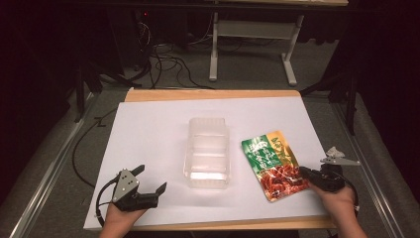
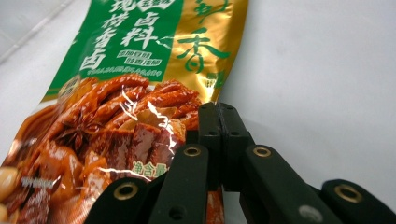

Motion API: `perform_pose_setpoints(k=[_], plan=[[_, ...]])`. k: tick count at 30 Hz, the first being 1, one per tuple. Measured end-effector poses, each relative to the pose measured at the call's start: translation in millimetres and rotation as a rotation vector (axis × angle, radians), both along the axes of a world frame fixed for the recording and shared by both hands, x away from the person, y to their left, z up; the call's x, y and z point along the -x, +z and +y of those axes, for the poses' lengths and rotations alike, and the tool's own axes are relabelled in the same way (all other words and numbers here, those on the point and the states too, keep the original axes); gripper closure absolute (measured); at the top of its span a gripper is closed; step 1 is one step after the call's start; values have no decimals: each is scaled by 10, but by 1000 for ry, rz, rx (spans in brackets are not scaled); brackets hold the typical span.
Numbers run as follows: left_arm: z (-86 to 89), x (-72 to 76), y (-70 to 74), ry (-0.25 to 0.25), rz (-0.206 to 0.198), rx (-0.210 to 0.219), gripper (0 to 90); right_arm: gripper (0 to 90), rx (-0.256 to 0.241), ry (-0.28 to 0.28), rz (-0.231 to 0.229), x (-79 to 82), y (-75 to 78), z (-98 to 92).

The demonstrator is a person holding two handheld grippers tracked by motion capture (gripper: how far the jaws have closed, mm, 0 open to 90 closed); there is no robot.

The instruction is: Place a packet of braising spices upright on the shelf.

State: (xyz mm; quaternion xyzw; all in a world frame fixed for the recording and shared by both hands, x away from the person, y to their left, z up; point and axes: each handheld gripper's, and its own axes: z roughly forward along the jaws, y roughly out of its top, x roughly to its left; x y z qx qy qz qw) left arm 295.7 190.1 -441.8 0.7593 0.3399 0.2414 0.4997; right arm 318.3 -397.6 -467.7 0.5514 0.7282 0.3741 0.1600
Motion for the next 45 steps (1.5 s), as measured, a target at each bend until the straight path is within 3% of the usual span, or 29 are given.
perform_pose_setpoints(k=[8, 21, 28, 32, 45], plan=[[-55, -66, -2, -17, -2, 1, 88, 895, 0, 24, 25, 247, 13, 4], [-154, -200, 16, -25, -6, 21, 98, 869, -10, 44, 49, 456, 3, 5], [-154, -255, 11, -16, -2, 33, 100, 846, -8, 43, 52, 501, 1, 10], [-161, -251, 11, -25, -5, 26, 107, 772, -9, 36, 48, 504, 7, -5], [-128, -190, 3, -17, -1, 5, 110, 599, -41, -36, -18, 378, 45, -85]])
